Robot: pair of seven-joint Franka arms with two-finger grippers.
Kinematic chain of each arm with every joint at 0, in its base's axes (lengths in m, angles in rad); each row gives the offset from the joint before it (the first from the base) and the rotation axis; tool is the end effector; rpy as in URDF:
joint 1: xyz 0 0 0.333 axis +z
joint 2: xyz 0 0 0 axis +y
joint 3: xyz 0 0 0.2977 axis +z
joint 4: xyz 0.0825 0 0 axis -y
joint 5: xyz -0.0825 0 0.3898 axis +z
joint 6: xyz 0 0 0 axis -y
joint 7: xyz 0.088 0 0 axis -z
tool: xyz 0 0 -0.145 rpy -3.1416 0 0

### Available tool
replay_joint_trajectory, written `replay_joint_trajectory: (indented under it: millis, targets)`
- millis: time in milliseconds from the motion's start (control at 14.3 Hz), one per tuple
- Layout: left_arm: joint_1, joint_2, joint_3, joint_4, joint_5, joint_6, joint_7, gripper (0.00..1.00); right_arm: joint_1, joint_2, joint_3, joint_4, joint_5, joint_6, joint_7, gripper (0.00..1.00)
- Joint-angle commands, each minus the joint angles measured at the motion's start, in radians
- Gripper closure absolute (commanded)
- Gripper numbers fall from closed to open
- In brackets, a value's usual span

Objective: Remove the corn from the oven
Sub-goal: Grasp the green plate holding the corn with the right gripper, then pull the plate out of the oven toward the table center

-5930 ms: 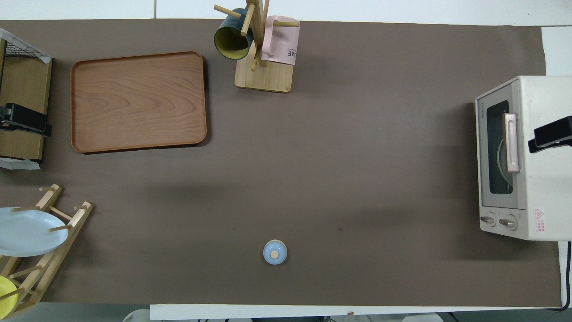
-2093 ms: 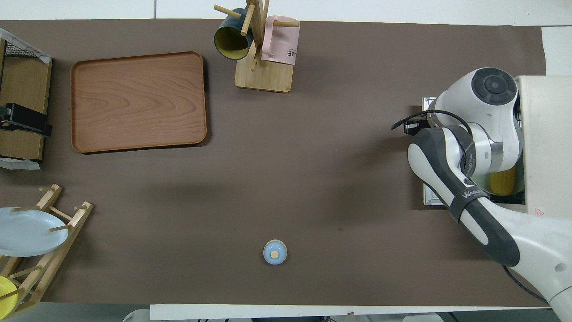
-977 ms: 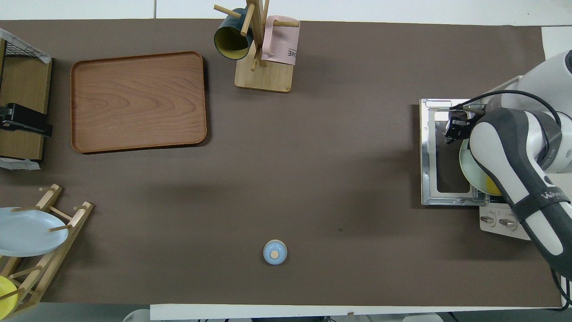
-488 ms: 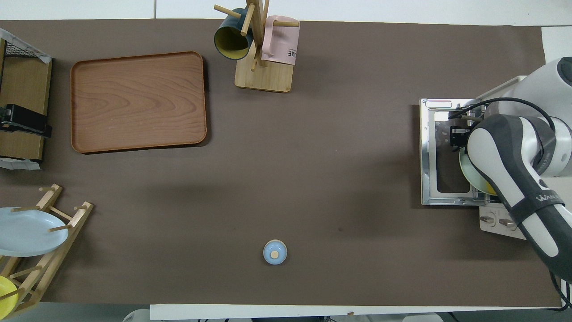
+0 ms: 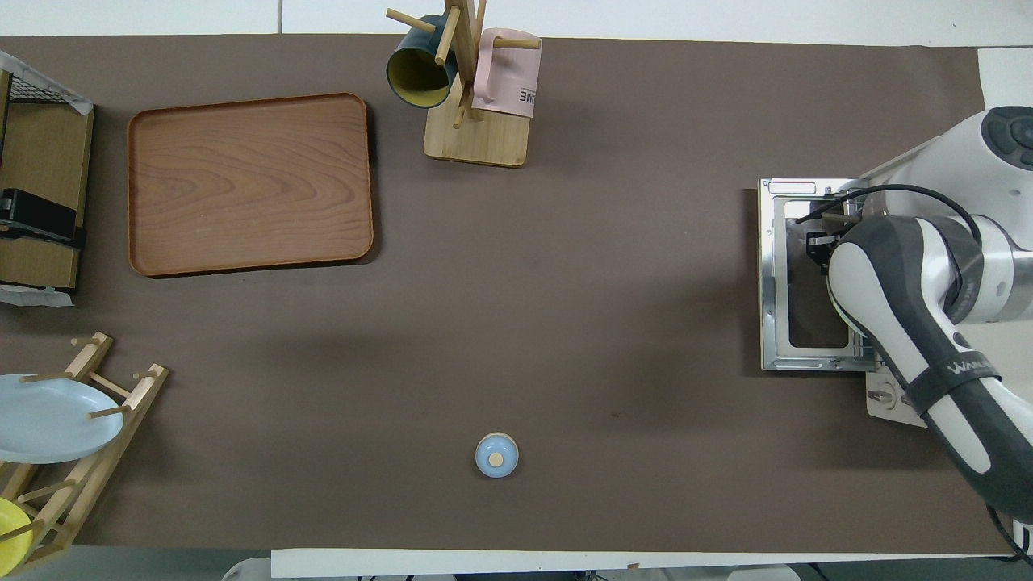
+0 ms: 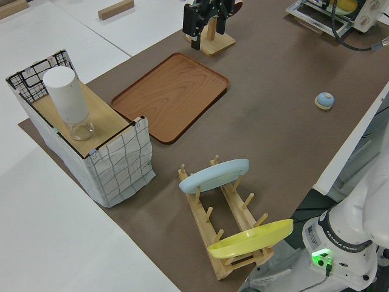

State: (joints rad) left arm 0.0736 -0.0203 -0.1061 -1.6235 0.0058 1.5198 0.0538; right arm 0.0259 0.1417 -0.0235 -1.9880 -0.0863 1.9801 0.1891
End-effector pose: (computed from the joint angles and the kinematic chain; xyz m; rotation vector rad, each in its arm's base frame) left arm 0.5441 -0.0173 0.5503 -3.1289 0.1348 0.1310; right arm 0.5636 -0.0070 0.3232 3.0322 -0.2224 -0.2152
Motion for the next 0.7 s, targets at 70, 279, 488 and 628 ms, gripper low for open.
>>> replay_joint_trajectory:
  millis: [70, 279, 488, 628]
  targets:
    - [0.021, -0.007, 0.011, -0.004, 0.011, -0.004, 0.004, 0.00, 0.210, 0.067, 0.008, 0.170, -0.006, -0.079, 0.247, 1.00]
    - [0.050, -0.007, 0.022, -0.006, 0.011, -0.007, 0.014, 0.00, 0.415, 0.275, 0.011, 0.471, 0.048, -0.171, 0.565, 1.00]
    - [0.087, -0.009, 0.022, -0.009, 0.011, -0.007, 0.017, 0.00, 0.543, 0.508, 0.028, 0.739, 0.123, -0.167, 0.856, 1.00]
    - [0.100, -0.009, 0.022, -0.009, 0.013, -0.009, 0.018, 0.00, 0.591, 0.576, 0.049, 0.778, 0.126, -0.083, 0.949, 1.00]
